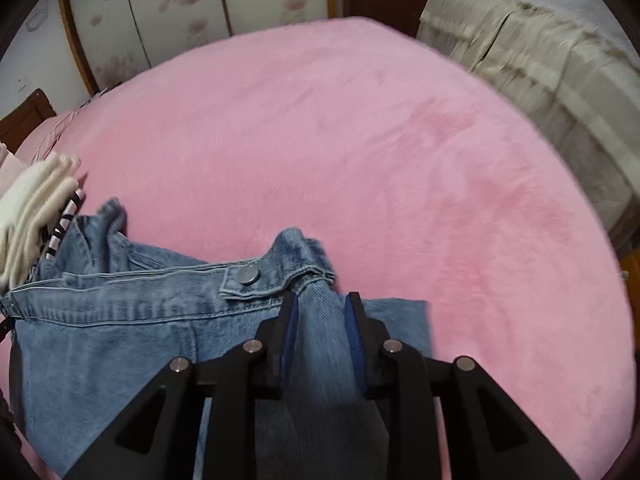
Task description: Fold large clothes
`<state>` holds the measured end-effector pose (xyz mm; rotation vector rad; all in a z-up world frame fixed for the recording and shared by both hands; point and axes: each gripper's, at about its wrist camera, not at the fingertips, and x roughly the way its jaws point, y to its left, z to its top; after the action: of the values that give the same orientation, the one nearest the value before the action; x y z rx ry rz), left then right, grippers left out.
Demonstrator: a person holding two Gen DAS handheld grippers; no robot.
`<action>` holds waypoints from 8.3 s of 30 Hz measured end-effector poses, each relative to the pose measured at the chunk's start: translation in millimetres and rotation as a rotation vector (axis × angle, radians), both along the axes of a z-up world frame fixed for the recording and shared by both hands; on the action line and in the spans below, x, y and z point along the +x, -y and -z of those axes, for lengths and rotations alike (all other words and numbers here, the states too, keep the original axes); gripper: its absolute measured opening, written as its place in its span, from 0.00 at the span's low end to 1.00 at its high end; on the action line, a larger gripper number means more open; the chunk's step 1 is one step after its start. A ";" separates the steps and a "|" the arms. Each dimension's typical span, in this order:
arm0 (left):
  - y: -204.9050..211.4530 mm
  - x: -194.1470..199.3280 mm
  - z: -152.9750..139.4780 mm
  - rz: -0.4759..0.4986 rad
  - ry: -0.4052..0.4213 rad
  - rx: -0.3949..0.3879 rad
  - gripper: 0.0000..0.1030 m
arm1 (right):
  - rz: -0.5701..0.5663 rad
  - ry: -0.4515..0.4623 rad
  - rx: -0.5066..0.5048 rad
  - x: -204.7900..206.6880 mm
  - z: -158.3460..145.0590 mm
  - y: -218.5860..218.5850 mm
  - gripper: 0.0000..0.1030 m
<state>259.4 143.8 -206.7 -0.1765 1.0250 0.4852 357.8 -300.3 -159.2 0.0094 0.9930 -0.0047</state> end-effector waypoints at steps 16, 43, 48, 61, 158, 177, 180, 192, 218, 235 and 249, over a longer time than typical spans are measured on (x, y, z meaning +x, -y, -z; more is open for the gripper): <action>137.5 -57.5 22.5 0.134 0.025 -0.142 0.48 | -0.350 -0.099 0.063 -122.6 55.1 -161.9 0.37; 37.0 -112.5 35.4 -0.003 -0.034 -0.109 0.85 | -0.046 -0.096 -0.163 -134.5 38.1 -8.3 0.58; 45.4 -115.7 12.8 0.003 -0.041 -0.148 0.85 | -0.047 -0.110 -0.124 -145.2 21.3 -12.4 0.58; 73.4 -139.3 -53.2 0.069 0.020 -0.210 0.85 | -0.068 -0.085 -0.007 -164.5 -34.7 -39.0 0.60; 439.4 -82.7 4.9 0.885 0.250 0.025 0.34 | 0.172 -0.099 0.367 -210.1 48.4 95.8 0.01; 303.0 -108.5 -80.5 0.691 0.146 -0.154 0.72 | -0.089 -0.041 0.209 -169.2 -59.2 55.4 0.48; 277.4 -91.8 -59.4 0.633 0.079 -0.153 0.72 | -0.160 -0.093 0.186 -153.0 -39.5 39.0 0.48; 252.8 -67.0 -10.5 0.610 -0.027 -0.325 0.72 | -0.202 -0.099 0.319 -144.2 -23.7 52.2 0.08; 233.6 49.7 -16.3 0.570 0.003 -0.405 0.71 | -0.040 -0.229 0.210 -12.3 24.0 66.9 0.43; 237.0 68.0 -9.6 0.530 -0.045 -0.326 0.44 | -0.002 -0.180 0.300 -25.2 23.6 94.3 0.21; 239.0 4.5 -68.8 0.506 -0.079 -0.328 0.67 | 0.007 -0.231 0.320 -87.7 -34.5 80.1 0.54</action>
<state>263.9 -95.2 -137.8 -0.1816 1.1753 -0.1384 270.1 -380.4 -124.6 0.3121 1.2164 0.1495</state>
